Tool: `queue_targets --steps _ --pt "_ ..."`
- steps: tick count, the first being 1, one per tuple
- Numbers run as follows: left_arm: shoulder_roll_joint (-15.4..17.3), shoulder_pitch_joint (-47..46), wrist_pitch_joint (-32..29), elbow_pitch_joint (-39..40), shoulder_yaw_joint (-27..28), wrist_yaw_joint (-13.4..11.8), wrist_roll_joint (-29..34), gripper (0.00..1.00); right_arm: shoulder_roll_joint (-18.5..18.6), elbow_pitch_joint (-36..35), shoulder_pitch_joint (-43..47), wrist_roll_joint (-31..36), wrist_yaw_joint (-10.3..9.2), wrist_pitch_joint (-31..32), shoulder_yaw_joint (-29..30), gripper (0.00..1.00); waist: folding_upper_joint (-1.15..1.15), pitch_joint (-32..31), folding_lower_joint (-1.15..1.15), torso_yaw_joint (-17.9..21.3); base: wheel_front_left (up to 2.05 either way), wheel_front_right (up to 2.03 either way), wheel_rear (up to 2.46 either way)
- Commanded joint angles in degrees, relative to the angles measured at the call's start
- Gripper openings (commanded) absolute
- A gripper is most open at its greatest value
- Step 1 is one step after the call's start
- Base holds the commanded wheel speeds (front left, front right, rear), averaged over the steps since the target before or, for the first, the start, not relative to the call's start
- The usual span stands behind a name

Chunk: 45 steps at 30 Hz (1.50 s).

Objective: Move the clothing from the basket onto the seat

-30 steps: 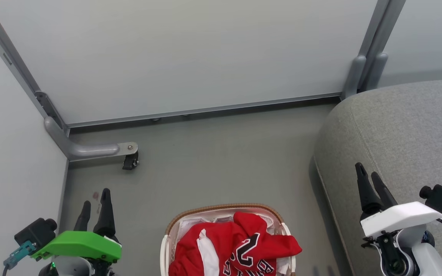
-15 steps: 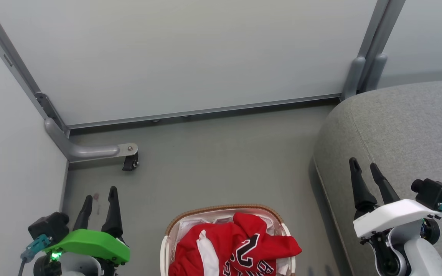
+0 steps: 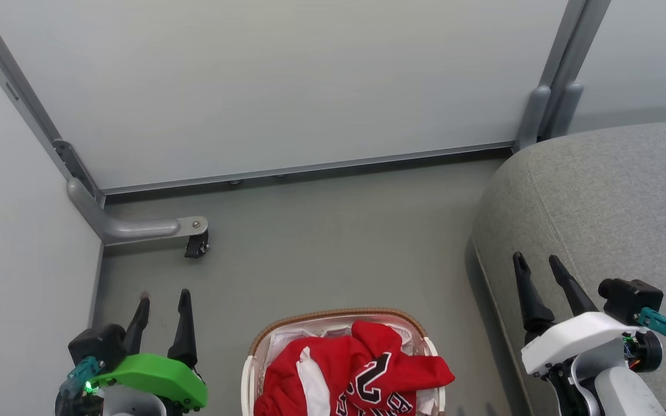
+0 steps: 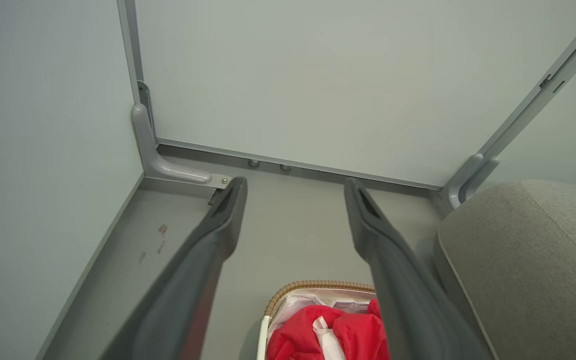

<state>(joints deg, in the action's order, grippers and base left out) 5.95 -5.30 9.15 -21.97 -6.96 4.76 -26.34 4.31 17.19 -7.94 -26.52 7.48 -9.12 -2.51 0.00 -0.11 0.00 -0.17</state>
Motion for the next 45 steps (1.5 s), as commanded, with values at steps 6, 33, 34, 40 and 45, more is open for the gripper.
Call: queue_targets --steps 6,33,34,40,45 --pt "-0.37 0.70 1.22 1.86 0.25 -0.13 4.27 1.00 0.05 -0.42 -0.12 4.45 0.01 -1.27 -0.18 1.00 0.00 0.10 0.00 0.17 0.00 0.00 0.00" --pt "-2.29 1.82 4.50 3.19 -0.34 1.86 15.70 1.00 -0.44 -2.89 -1.70 17.98 0.02 -4.53 -0.97 1.00 0.00 2.49 0.00 1.78 0.00 0.00 0.00" --pt "-2.32 1.21 4.62 3.10 -0.54 1.99 16.08 1.00 -0.36 -3.18 -2.07 18.59 0.02 -4.65 -1.25 1.00 0.00 3.23 0.00 1.99 0.00 0.00 0.00" --pt "-2.32 -3.29 5.19 1.94 -1.60 2.58 18.74 1.00 -0.59 -5.45 -5.99 21.23 0.01 -5.24 -1.68 1.00 0.00 9.75 0.00 3.52 0.00 0.00 0.00" --pt "-1.87 -7.23 5.64 -0.65 -2.98 2.69 20.63 1.00 -0.99 -7.99 -9.61 22.83 0.00 -5.73 -1.96 1.00 0.00 15.58 0.00 5.03 0.00 0.00 0.00"
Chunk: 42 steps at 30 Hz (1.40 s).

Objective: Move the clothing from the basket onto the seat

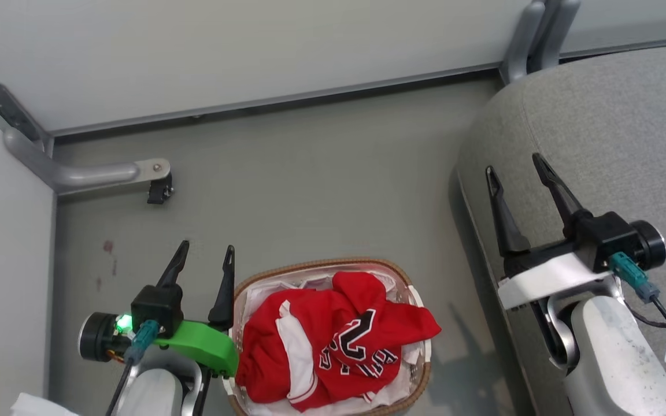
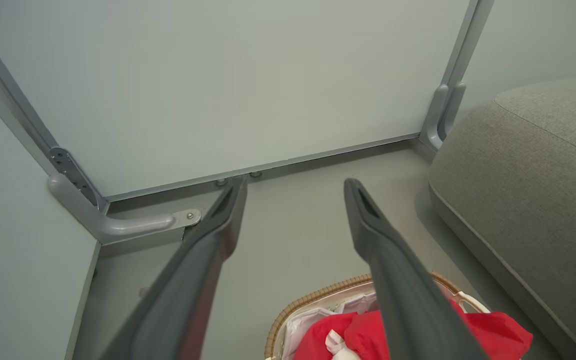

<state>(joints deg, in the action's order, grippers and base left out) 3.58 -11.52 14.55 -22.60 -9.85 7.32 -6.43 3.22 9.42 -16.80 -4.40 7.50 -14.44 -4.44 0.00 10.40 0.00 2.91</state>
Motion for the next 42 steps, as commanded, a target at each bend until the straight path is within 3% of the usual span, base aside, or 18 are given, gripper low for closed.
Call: queue_targets --steps 1,20,30,42 --pt "0.70 -2.01 0.33 -0.84 -0.50 0.16 1.08 1.00 0.04 -0.89 -1.52 1.12 -0.02 -0.54 -0.19 1.00 0.00 6.47 0.00 2.36 0.00 0.00 0.00" --pt "5.86 -17.59 0.63 -23.56 -14.58 0.14 -1.50 1.00 -0.24 -8.03 -10.25 -0.27 -0.03 -0.83 -3.14 1.00 0.00 22.98 0.00 6.83 0.00 0.00 0.00" --pt "5.60 -23.68 0.62 -36.55 -22.09 0.14 -4.29 1.00 -0.24 -8.84 -10.99 -1.30 -0.03 -0.83 -3.70 1.00 0.00 27.38 0.00 8.36 0.00 0.00 0.00" --pt "3.94 -31.02 -1.40 -48.88 -27.14 -0.41 -1.27 1.00 -0.22 -9.35 -10.64 -2.36 -0.03 -0.83 -4.28 1.00 0.00 30.67 0.00 9.41 0.00 0.00 0.00"
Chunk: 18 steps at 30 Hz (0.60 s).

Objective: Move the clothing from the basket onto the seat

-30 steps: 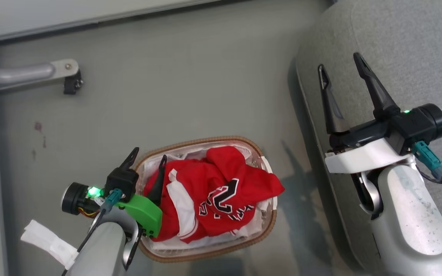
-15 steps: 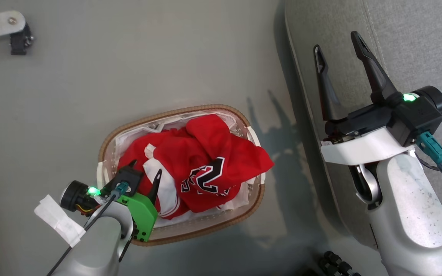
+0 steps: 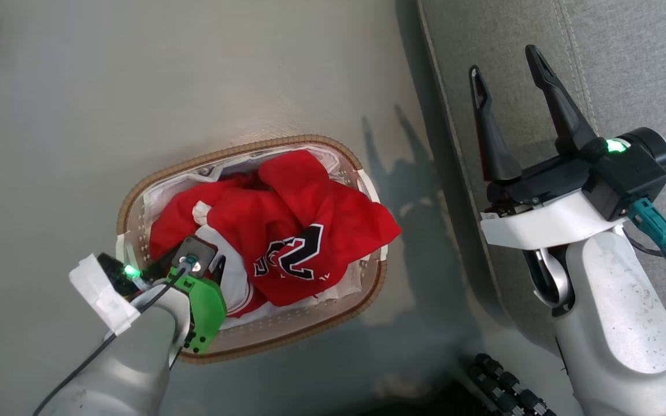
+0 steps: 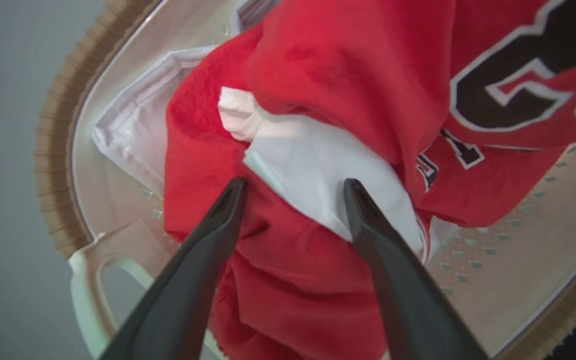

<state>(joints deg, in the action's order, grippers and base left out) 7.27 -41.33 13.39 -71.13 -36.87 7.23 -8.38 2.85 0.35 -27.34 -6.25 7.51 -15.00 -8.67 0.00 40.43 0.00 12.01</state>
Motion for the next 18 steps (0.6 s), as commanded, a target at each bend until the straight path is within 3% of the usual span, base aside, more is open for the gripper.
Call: queue_targets --steps 1,9,18 --pt "0.35 -1.64 -0.53 -0.62 -0.55 -0.41 0.81 1.00 0.15 -0.37 -0.32 -0.53 -0.04 -0.27 -0.10 1.00 0.00 0.95 0.00 0.41 0.00 0.00 0.00" --pt "1.54 -5.34 -6.36 -2.28 -4.78 -1.81 4.38 1.00 0.14 -1.22 -1.82 -1.04 -0.04 -0.27 -0.78 1.00 0.00 3.57 0.00 1.88 0.00 0.00 0.00" --pt "2.57 -8.14 -11.50 -2.69 -9.29 -1.20 7.63 1.00 0.16 -2.67 -2.95 -1.76 -0.04 -0.27 -1.35 1.00 0.00 6.57 0.00 3.17 0.00 0.00 0.00"
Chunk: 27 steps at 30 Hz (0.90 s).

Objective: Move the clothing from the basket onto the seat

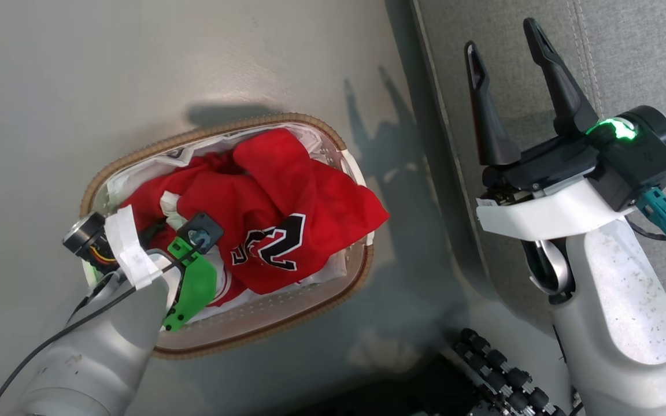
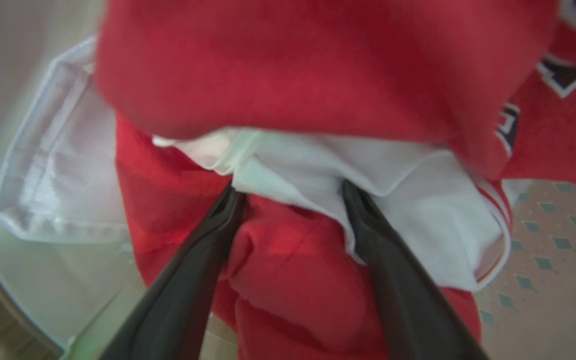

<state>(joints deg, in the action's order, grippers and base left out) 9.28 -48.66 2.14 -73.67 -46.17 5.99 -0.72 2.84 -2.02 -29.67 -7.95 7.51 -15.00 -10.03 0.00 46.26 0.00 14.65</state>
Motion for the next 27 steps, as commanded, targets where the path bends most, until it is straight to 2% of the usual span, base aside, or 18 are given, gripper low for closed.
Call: queue_targets --steps 1,2,3,4,5,13,19,27 --pt "0.63 -0.96 -0.59 -0.18 -0.07 0.11 -0.16 1.00 0.16 -0.37 -0.71 -0.22 -0.04 -0.27 -0.05 1.00 0.00 0.99 0.00 0.68 0.00 0.00 0.00" --pt "0.68 -1.16 -1.01 -0.19 -0.06 0.22 -0.45 0.91 0.16 -0.51 -0.91 -0.34 -0.04 -0.27 -0.07 1.00 0.00 1.26 0.00 0.85 0.00 0.00 0.00" --pt "0.71 -1.24 -1.43 -0.22 -0.30 0.35 -0.47 0.45 0.16 -0.63 -1.11 -0.52 -0.04 -0.27 -0.01 1.00 0.00 1.52 0.00 0.97 0.00 0.00 0.00" --pt "0.70 -1.38 -1.67 -0.23 -0.45 0.50 -0.63 0.20 0.16 -0.83 -1.37 -0.63 -0.04 -0.27 0.11 1.00 0.00 1.82 0.00 1.06 0.00 0.00 0.00" --pt "0.69 -1.54 -1.66 -0.23 -0.54 0.58 -0.88 0.00 0.15 -1.00 -1.48 -0.67 -0.04 -0.27 0.18 1.00 0.00 2.06 0.00 1.11 0.00 0.00 0.00" --pt "-0.33 -0.54 1.08 -0.20 -1.44 1.13 -1.78 0.00 0.16 0.13 -1.74 -0.93 -0.04 -0.27 1.13 1.00 0.00 1.14 0.00 0.27 0.00 0.00 0.00" --pt "-1.89 2.31 5.93 -0.22 0.84 0.84 -5.45 0.00 0.17 2.12 -0.79 -0.21 -0.04 -0.27 1.17 1.00 0.00 -4.34 0.00 -1.05 0.00 0.00 0.00" --pt "-4.53 7.24 9.25 -0.26 3.31 0.59 -9.85 0.00 0.20 5.12 2.49 1.48 -0.04 -0.27 1.03 1.00 0.00 -13.96 0.00 -3.92 0.00 0.00 0.00"
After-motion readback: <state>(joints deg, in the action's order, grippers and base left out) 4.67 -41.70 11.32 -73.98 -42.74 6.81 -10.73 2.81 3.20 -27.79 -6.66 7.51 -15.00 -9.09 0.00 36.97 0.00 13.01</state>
